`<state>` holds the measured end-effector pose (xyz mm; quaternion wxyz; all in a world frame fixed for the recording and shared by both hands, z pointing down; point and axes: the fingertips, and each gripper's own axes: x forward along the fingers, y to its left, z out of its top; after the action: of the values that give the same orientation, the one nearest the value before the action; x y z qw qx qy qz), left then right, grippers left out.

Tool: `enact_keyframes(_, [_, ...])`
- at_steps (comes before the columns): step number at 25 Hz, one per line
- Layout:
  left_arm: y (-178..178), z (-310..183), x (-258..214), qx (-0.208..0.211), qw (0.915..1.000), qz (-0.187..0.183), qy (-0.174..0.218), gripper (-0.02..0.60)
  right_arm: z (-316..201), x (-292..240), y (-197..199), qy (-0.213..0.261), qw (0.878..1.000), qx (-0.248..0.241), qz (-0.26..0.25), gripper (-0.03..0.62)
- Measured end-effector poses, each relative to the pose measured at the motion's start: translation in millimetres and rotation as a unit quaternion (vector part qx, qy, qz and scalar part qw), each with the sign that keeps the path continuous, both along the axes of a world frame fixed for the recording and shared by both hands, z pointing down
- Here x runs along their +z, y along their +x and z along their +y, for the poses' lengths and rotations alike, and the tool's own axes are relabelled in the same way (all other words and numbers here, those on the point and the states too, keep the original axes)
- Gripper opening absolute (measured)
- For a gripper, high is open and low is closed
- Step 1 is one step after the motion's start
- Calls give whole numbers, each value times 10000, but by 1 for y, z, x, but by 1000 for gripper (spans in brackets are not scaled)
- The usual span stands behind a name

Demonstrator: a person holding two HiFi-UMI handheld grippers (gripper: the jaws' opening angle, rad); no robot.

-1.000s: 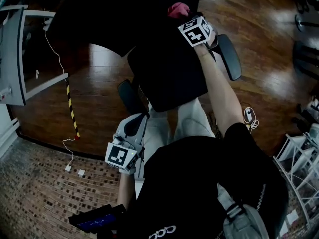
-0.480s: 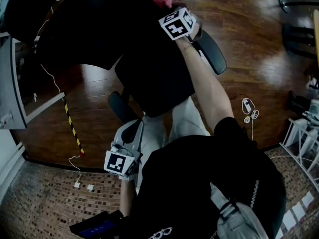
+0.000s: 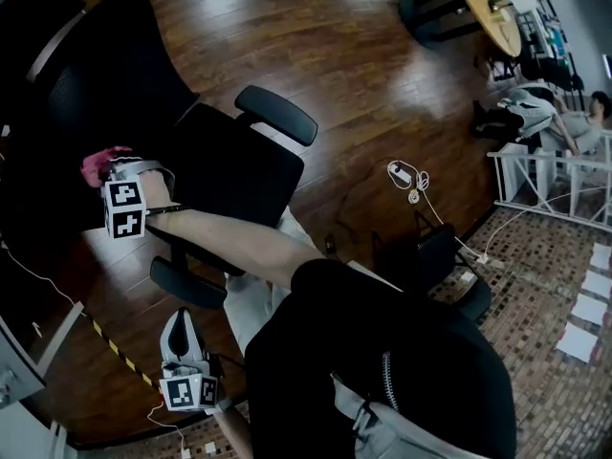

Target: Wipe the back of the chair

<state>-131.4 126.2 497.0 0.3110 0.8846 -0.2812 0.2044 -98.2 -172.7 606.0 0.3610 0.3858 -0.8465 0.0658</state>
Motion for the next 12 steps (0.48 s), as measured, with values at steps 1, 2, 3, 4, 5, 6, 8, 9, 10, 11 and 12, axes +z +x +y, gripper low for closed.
enact_keyframes(1, [-4, 1, -1, -4, 10000, 2, 15, -8, 7, -4, -22, 50, 9997, -222, -43, 51])
enact_keyframes(2, [-9, 0, -2, -17, 10000, -1, 37, -8, 13, -7, -44, 96, 9990, -435, -64, 51])
enact_keyframes(3, [-14, -1, -2, -42, 10000, -7, 61, -8, 18, -9, -63, 133, 9979, -633, -72, 51])
enact_keyframes(4, [-20, -3, -2, -78, 9999, -11, 82, -8, 22, -11, -81, 157, 9965, -816, -80, 51])
enact_keyframes(5, [-25, -5, -1, -121, 9999, -14, 100, -8, 26, -12, -97, 165, 9949, -991, -98, 51])
enact_keyframes(6, [-29, -8, -1, -169, 9998, -16, 112, -8, 29, -13, -112, 161, 9929, -1170, -129, 51])
enact_keyframes(8, [-36, -11, -1, -259, 9996, -19, 118, -8, 36, -19, -137, 151, 9871, -1580, -212, 51])
enact_keyframes(9, [-38, -11, -1, -297, 9995, -19, 119, -8, 40, -22, -147, 169, 9834, -1792, -235, 51])
enact_keyframes(10, [-39, -11, -2, -333, 9994, -18, 123, -8, 43, -25, -154, 204, 9799, -1970, -227, 51])
enact_keyframes(11, [-40, -10, -3, -367, 9992, -21, 129, -8, 44, -28, -158, 245, 9776, -2080, -197, 51])
enact_keyframes(12, [-40, -10, -3, -397, 9991, -29, 130, -8, 42, -29, -158, 277, 9770, -2110, -166, 51])
